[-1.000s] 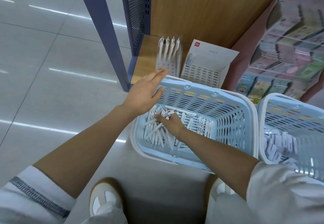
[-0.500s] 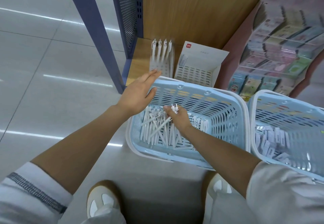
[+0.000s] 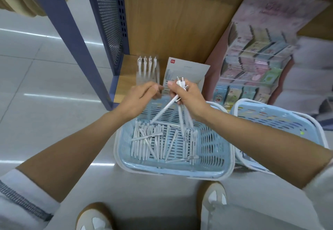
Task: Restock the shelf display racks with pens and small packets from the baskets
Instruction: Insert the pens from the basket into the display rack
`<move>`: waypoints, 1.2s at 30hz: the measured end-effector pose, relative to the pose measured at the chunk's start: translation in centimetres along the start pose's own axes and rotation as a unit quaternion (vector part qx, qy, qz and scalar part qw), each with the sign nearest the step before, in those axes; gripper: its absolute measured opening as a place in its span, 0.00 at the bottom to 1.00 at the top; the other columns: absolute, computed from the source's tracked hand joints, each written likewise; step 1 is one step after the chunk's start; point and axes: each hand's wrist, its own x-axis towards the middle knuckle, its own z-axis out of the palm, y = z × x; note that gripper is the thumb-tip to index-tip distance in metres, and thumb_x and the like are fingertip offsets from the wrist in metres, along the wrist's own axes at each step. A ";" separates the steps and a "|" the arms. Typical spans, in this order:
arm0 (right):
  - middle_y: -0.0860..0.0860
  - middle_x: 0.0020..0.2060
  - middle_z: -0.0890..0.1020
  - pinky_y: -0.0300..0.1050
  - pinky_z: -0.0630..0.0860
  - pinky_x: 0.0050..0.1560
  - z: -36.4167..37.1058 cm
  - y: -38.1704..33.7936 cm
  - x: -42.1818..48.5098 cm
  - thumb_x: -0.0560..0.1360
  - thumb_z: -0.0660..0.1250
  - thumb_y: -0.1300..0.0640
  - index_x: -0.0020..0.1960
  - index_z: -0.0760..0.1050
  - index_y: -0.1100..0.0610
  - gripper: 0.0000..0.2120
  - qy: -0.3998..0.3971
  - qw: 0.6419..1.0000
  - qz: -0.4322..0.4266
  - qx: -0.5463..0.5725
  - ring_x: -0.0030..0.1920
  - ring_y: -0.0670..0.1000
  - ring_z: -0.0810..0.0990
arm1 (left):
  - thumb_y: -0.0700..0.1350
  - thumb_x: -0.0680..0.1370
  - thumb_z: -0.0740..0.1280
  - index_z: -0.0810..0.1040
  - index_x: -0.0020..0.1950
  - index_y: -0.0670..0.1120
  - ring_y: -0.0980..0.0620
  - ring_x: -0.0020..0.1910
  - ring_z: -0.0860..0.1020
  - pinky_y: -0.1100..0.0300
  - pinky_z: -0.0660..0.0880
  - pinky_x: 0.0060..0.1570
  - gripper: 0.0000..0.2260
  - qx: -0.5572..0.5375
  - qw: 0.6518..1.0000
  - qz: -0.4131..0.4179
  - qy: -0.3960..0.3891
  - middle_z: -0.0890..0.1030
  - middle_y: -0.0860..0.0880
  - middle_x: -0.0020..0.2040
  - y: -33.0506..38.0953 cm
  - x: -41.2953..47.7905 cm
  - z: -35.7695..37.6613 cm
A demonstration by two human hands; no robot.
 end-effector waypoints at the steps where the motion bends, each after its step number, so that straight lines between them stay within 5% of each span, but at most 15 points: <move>1: 0.46 0.24 0.73 0.35 0.66 0.27 -0.1 -1.0 0.9 0.78 0.66 0.57 0.34 0.71 0.57 0.14 0.007 1.000 -0.020 0.007 0.25 0.44 0.69 | 0.52 0.84 0.55 0.77 0.63 0.48 0.53 0.54 0.80 0.53 0.74 0.61 0.15 -0.079 0.995 -0.046 -0.036 0.83 0.51 0.53 0.6 0.2 0.3; 7: 0.50 0.27 0.72 0.38 0.68 0.31 1.3 -2.1 4.5 0.74 0.70 0.54 0.41 0.72 0.58 0.10 0.094 0.992 -0.004 0.079 0.28 0.45 0.70 | 0.46 0.79 0.64 0.75 0.64 0.44 0.48 0.59 0.80 0.52 0.74 0.64 0.15 -0.252 0.952 -0.141 -0.098 0.82 0.44 0.59 2.0 1.4 2.3; 12: 0.50 0.29 0.73 0.43 0.69 0.35 2.7 -0.9 5.3 0.74 0.70 0.49 0.37 0.71 0.55 0.13 0.098 0.990 0.017 0.096 0.29 0.46 0.71 | 0.49 0.82 0.61 0.76 0.49 0.41 0.48 0.37 0.79 0.58 0.79 0.40 0.12 -0.310 0.934 -0.161 -0.076 0.79 0.45 0.38 2.2 1.6 2.6; 17: 0.51 0.34 0.76 0.43 0.71 0.35 2.6 -0.4 5.4 0.78 0.63 0.48 0.43 0.73 0.58 0.14 0.055 0.995 0.051 0.066 0.33 0.47 0.75 | 0.52 0.83 0.58 0.72 0.46 0.46 0.57 0.25 0.63 0.67 0.59 0.24 0.12 -0.294 0.939 -0.174 -0.047 0.67 0.53 0.31 1.1 1.8 2.1; 23: 0.52 0.34 0.77 0.40 0.68 0.35 0.7 0.4 6.3 0.80 0.62 0.58 0.46 0.75 0.61 0.08 -0.002 0.997 0.018 0.081 0.34 0.47 0.73 | 0.54 0.81 0.60 0.71 0.44 0.46 0.58 0.23 0.61 0.68 0.58 0.22 0.13 -0.260 0.949 -0.178 0.006 0.67 0.53 0.30 0.5 1.9 1.0; 30: 0.51 0.35 0.81 0.36 0.75 0.38 0.9 -0.8 8.1 0.77 0.65 0.62 0.46 0.79 0.62 0.05 0.019 0.987 0.030 0.158 0.34 0.45 0.78 | 0.56 0.80 0.61 0.72 0.42 0.48 0.59 0.22 0.62 0.67 0.60 0.23 0.14 -0.255 0.944 -0.177 0.115 0.67 0.52 0.28 0.5 3.5 0.5; 36: 0.54 0.35 0.81 0.39 0.78 0.41 -1.2 -3.0 11.4 0.73 0.70 0.66 0.37 0.77 0.59 0.07 0.135 0.981 0.028 0.135 0.34 0.48 0.78 | 0.61 0.78 0.62 0.70 0.36 0.48 0.50 0.33 0.70 0.54 0.69 0.37 0.19 -0.090 0.941 -0.168 0.280 0.73 0.49 0.32 -2.7 4.2 -1.7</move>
